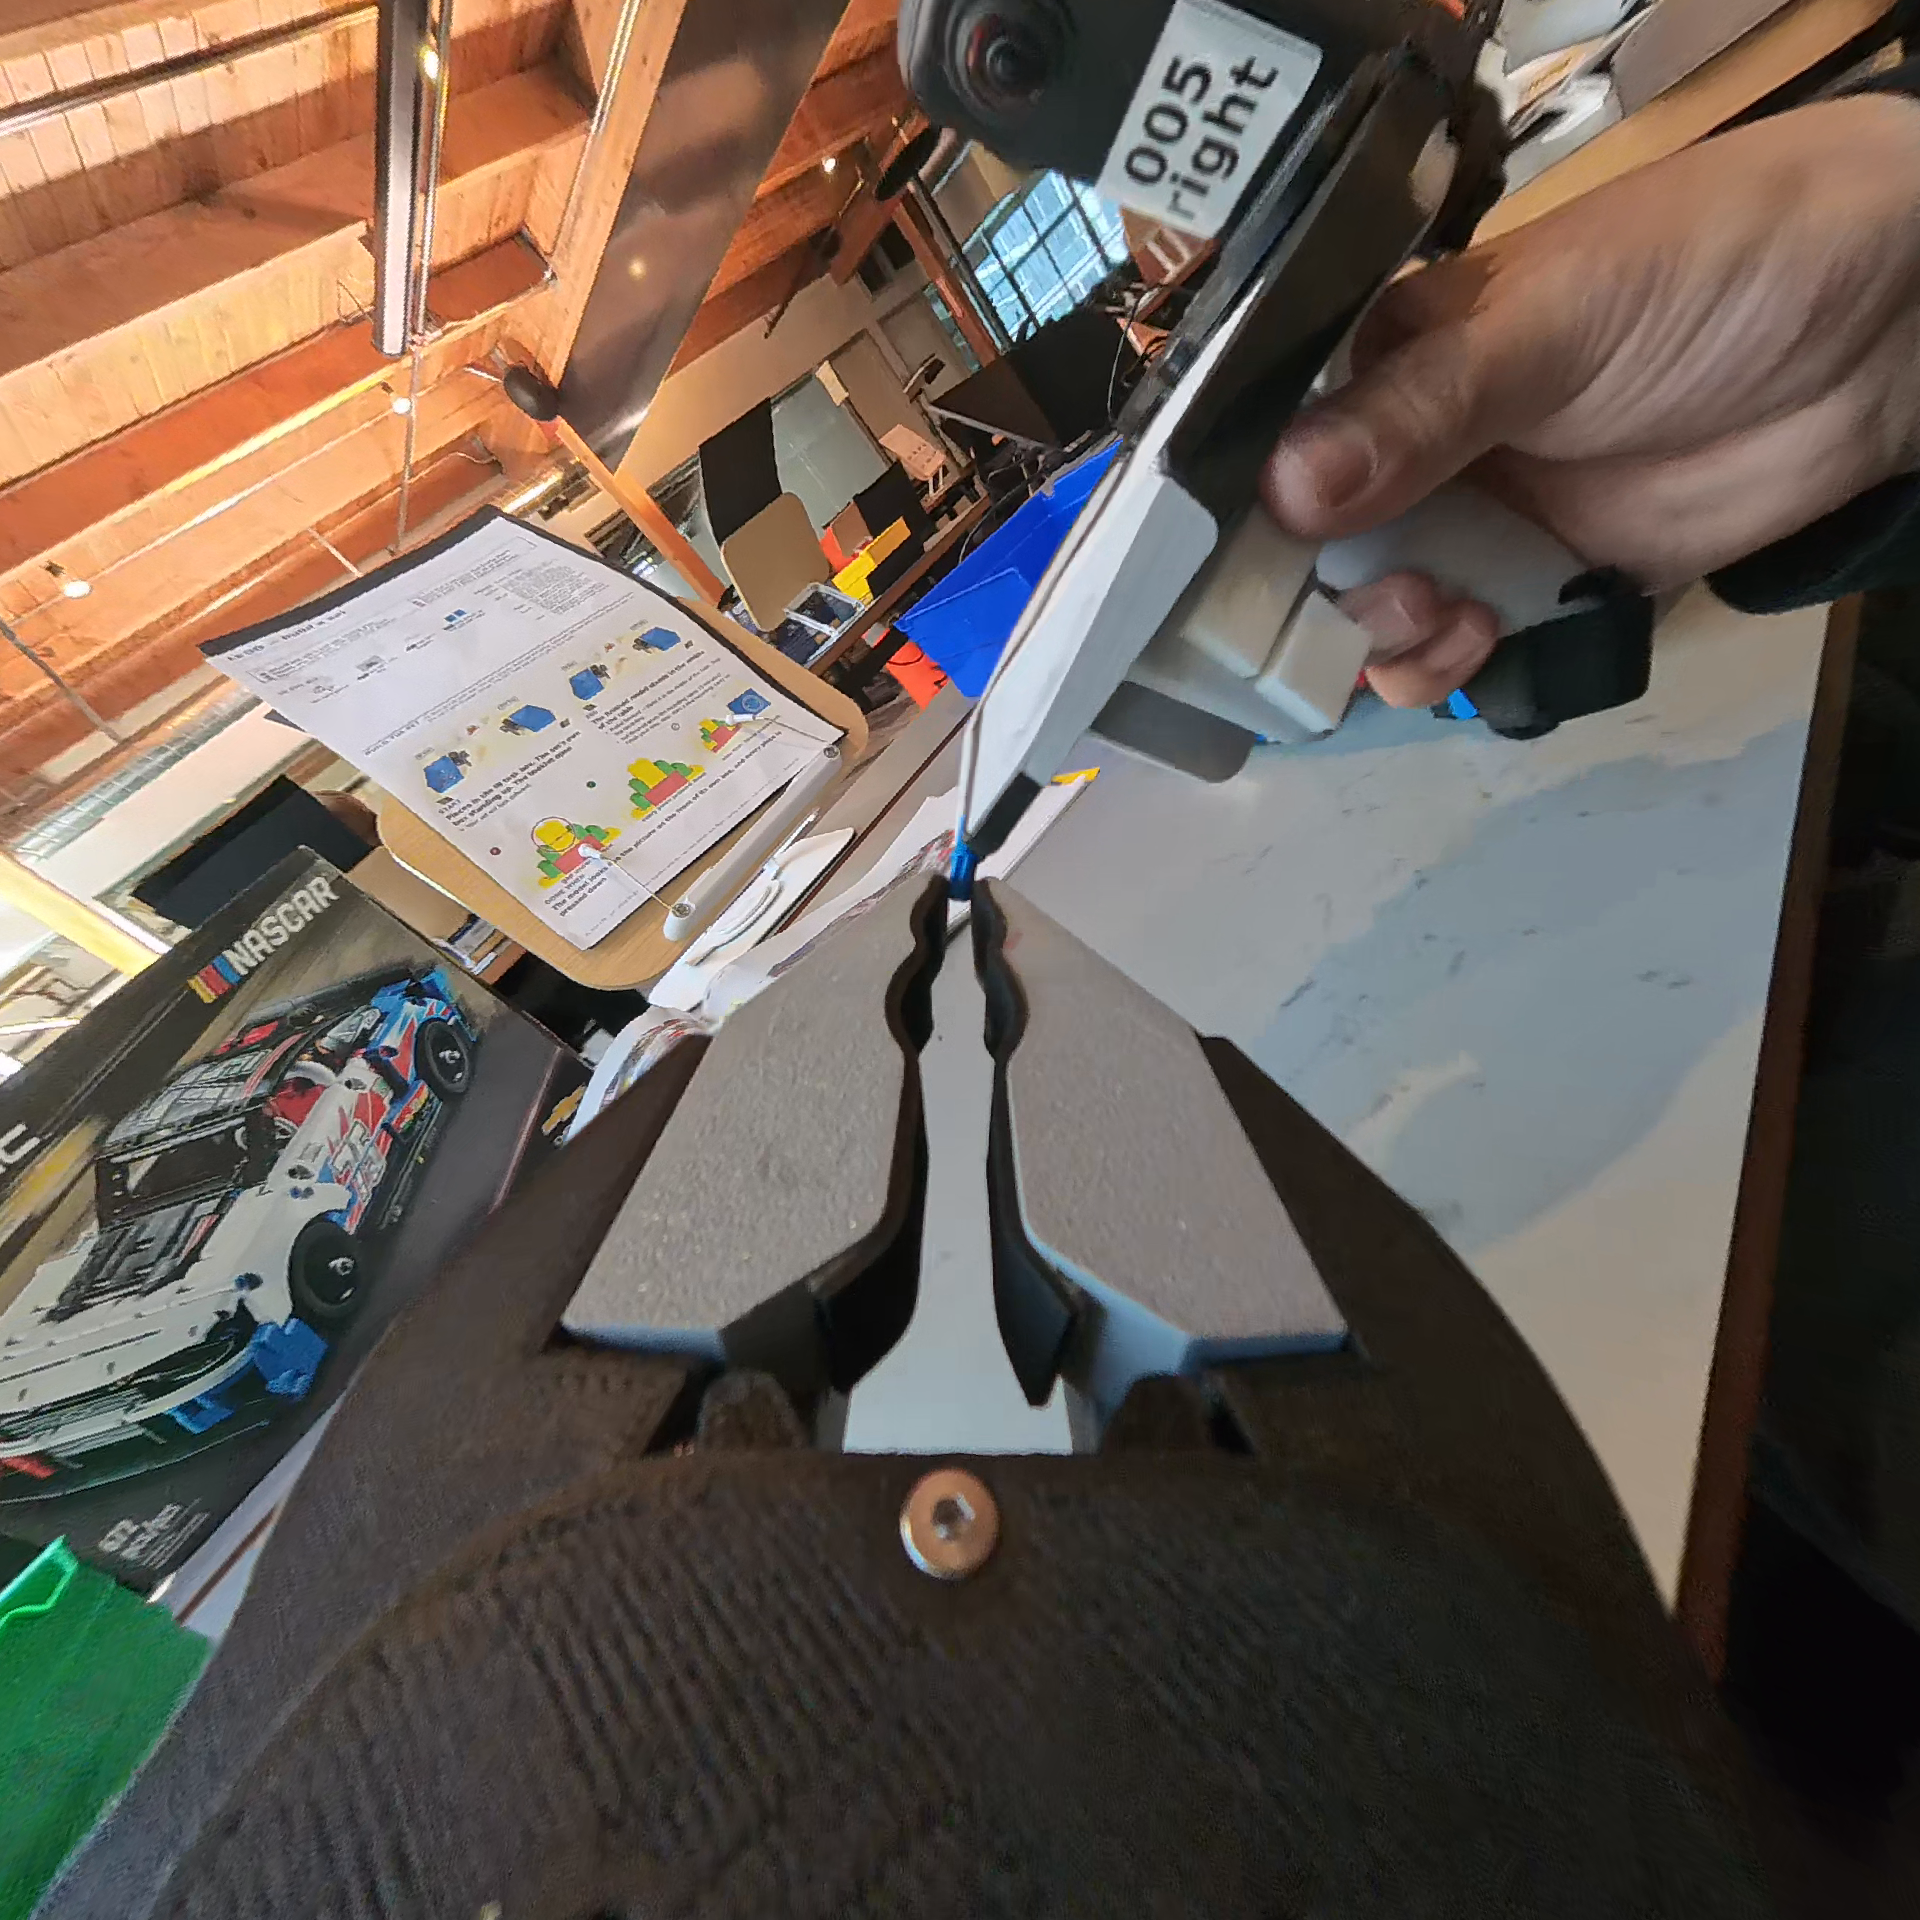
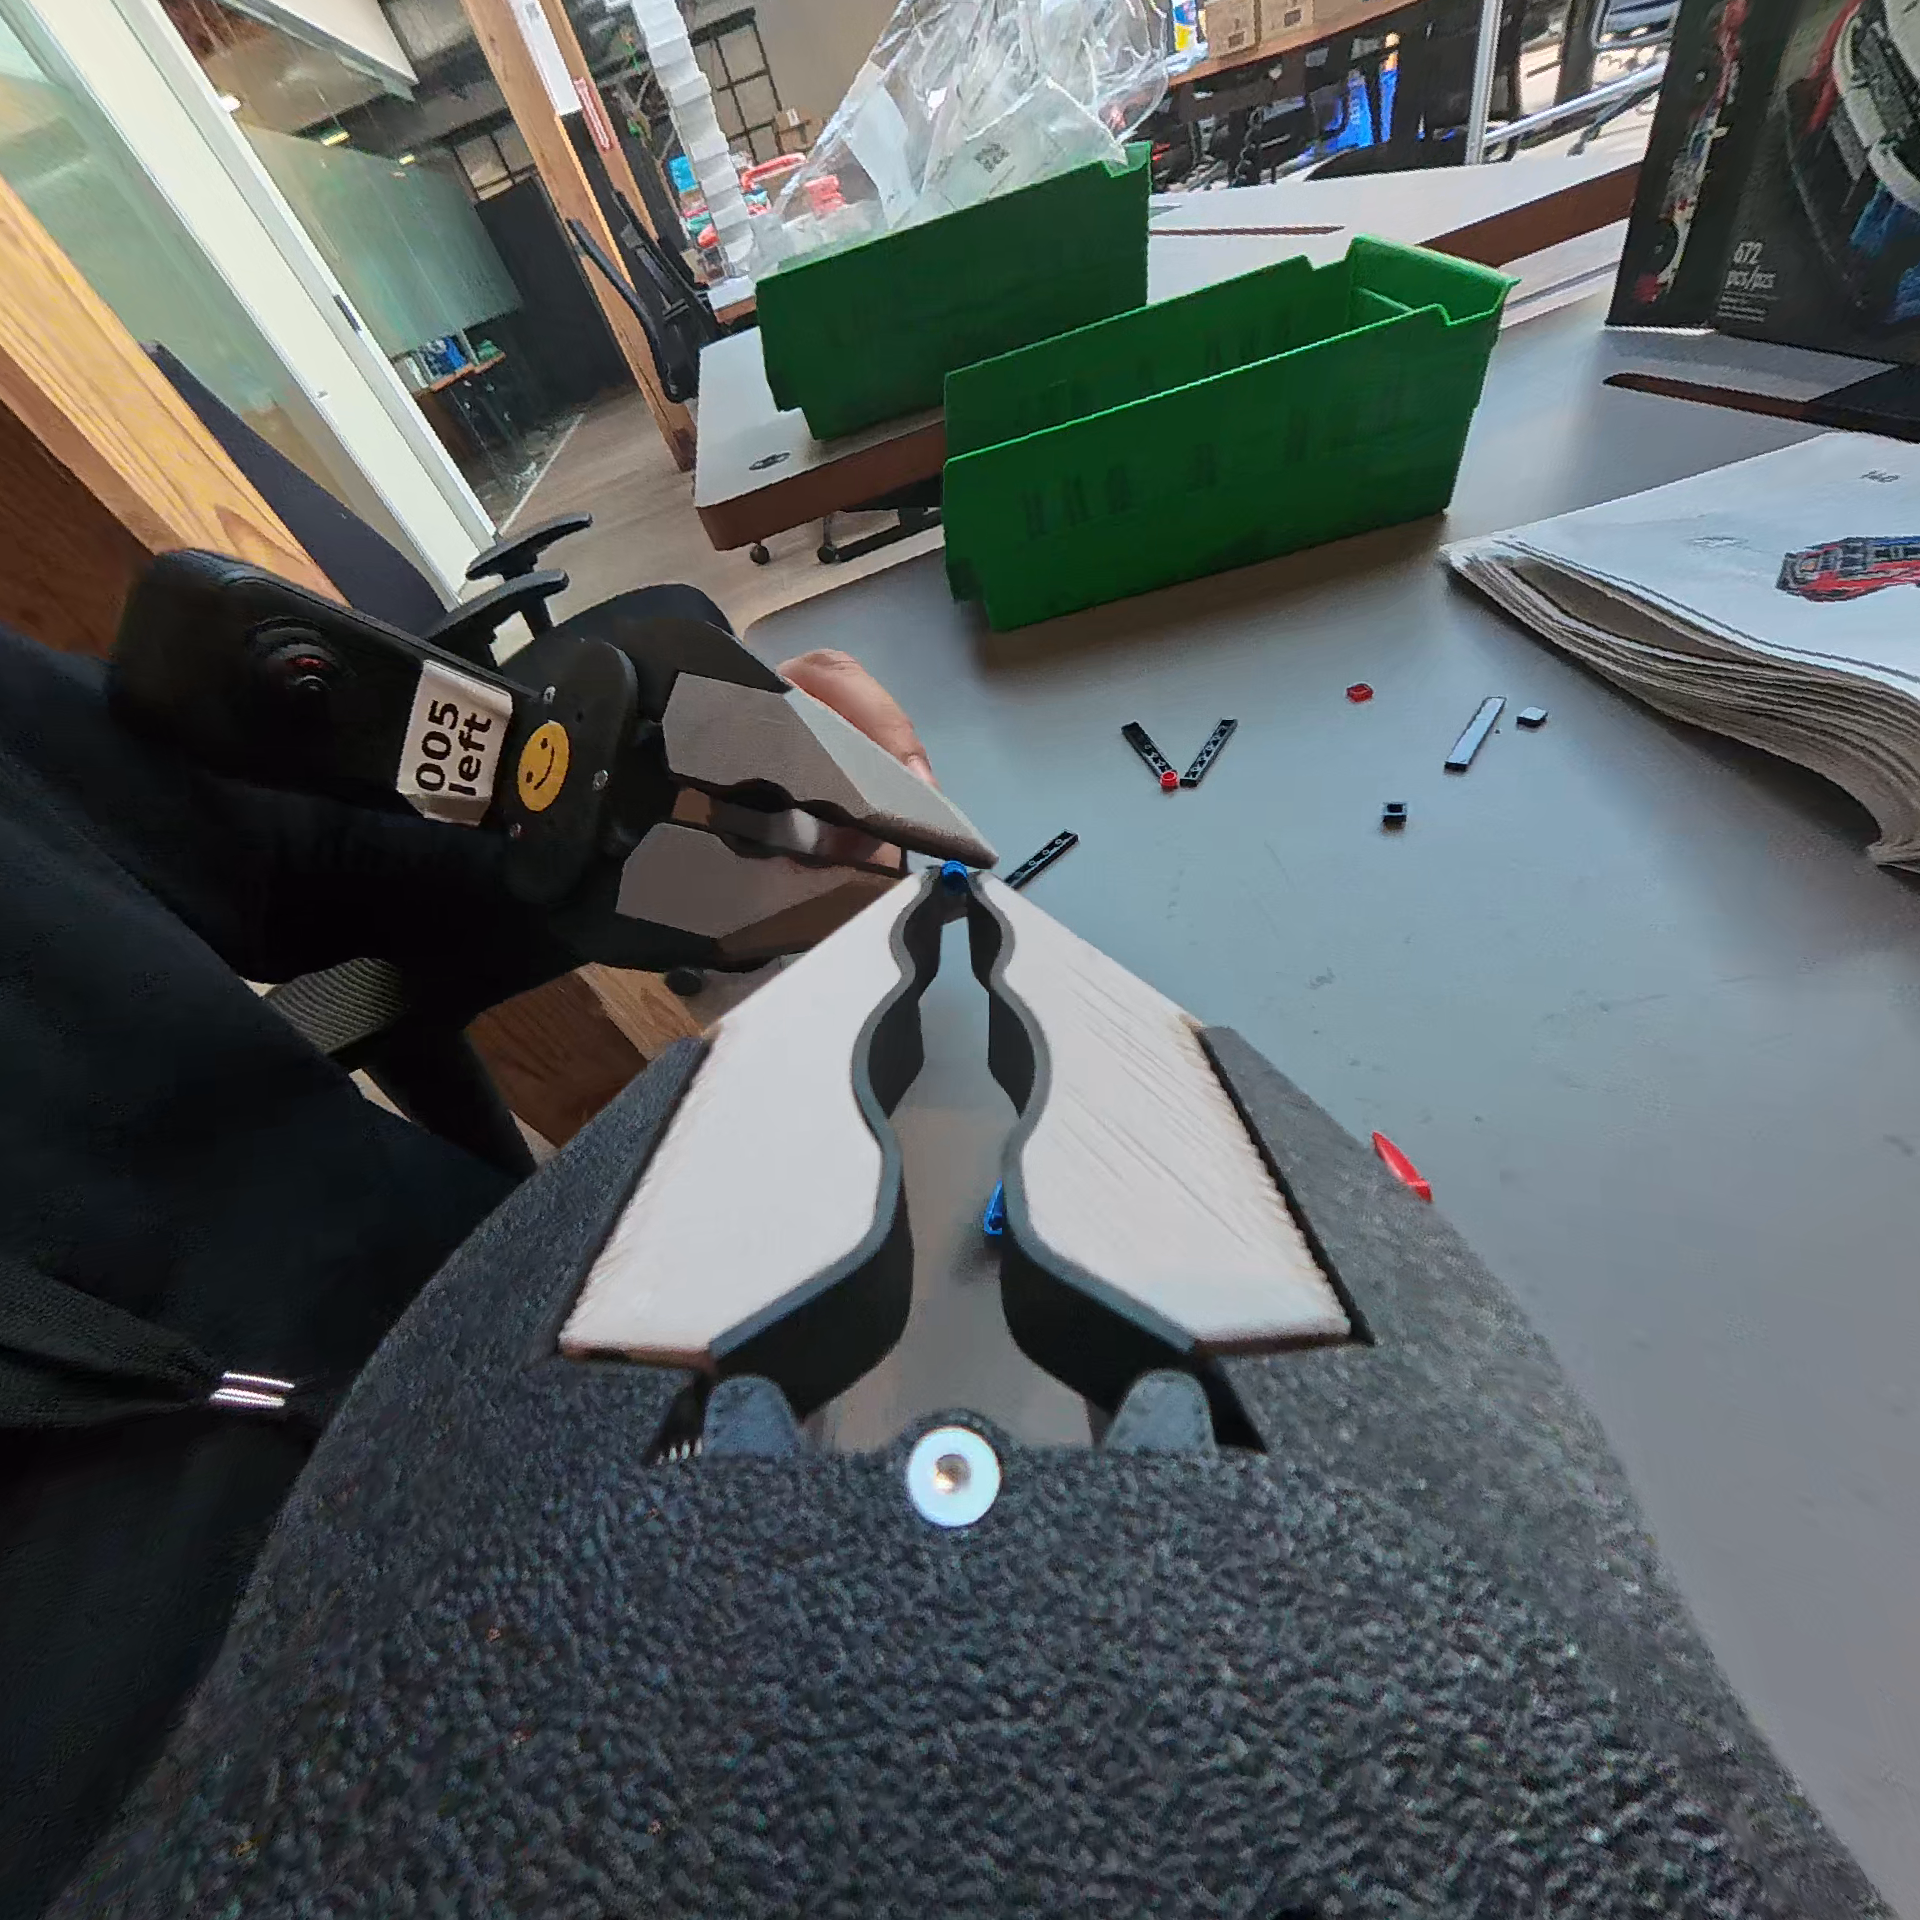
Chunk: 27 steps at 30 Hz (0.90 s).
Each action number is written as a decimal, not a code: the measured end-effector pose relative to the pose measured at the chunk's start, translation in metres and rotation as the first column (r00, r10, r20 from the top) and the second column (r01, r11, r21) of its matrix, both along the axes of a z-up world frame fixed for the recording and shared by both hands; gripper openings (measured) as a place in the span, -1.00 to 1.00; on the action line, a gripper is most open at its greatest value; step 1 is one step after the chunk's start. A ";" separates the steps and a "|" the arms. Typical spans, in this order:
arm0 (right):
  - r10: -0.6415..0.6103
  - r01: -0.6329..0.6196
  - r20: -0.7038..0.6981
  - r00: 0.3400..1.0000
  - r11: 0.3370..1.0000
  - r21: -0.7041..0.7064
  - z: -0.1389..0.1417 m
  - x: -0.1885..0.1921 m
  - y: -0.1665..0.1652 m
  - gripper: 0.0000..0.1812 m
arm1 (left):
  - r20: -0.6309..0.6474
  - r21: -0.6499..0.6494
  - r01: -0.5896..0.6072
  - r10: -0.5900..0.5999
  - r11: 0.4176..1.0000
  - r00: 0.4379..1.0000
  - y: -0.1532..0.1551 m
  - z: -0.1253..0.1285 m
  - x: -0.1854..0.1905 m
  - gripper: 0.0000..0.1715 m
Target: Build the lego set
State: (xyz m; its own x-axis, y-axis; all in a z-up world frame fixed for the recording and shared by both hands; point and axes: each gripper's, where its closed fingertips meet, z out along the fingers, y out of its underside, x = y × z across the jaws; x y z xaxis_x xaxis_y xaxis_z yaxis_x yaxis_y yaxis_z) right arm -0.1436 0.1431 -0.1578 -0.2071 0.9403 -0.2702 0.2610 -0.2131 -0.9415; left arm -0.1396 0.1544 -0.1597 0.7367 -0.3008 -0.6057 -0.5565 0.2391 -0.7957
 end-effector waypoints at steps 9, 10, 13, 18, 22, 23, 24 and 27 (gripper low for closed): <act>-0.002 0.000 -0.022 1.000 0.998 -0.069 0.001 -0.001 0.001 -0.97 | -0.011 0.001 -0.020 0.020 1.000 1.000 0.000 0.000 -0.001 -0.99; 0.000 -0.002 -0.026 1.000 0.997 -0.081 0.002 -0.001 0.001 -0.97 | -0.011 0.002 -0.020 0.020 1.000 1.000 0.000 0.001 -0.001 -0.99; 0.004 -0.008 -0.035 0.999 0.994 -0.110 0.003 -0.001 0.000 -0.96 | -0.016 0.005 -0.028 0.028 1.000 0.999 0.001 0.001 -0.001 -0.99; -0.010 0.009 -0.014 1.000 0.998 -0.066 0.000 -0.001 0.002 -0.97 | -0.012 -0.007 -0.032 0.032 0.999 0.999 0.001 -0.002 -0.001 -0.99; -0.028 0.028 0.030 0.999 0.999 -0.018 -0.004 0.002 0.006 -0.97 | 0.006 -0.059 0.014 -0.014 0.998 1.000 0.001 -0.008 0.001 -0.95; -0.037 0.038 0.050 0.998 0.999 -0.002 -0.006 0.004 0.008 -0.97 | -0.020 -0.089 0.037 -0.039 0.995 0.999 0.000 -0.014 0.000 -0.86; -0.039 0.038 0.079 0.996 0.999 0.011 -0.010 0.007 0.009 -0.97 | -0.055 -0.158 0.074 -0.084 0.985 0.995 -0.001 -0.025 0.000 -0.84; 0.001 -0.009 0.247 0.969 0.999 0.032 -0.033 0.017 0.005 -0.97 | -0.022 -0.453 0.182 -0.215 0.872 0.976 -0.008 -0.064 -0.006 -0.76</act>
State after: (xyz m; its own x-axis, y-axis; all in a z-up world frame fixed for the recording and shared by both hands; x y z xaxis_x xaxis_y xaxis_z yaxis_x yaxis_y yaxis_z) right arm -0.1267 0.1479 -0.1908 -0.1424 0.9486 -0.2827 0.4871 -0.1815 -0.8543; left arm -0.1457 0.1468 -0.2232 0.5937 -0.6868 -0.4193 -0.5925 -0.0205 -0.8053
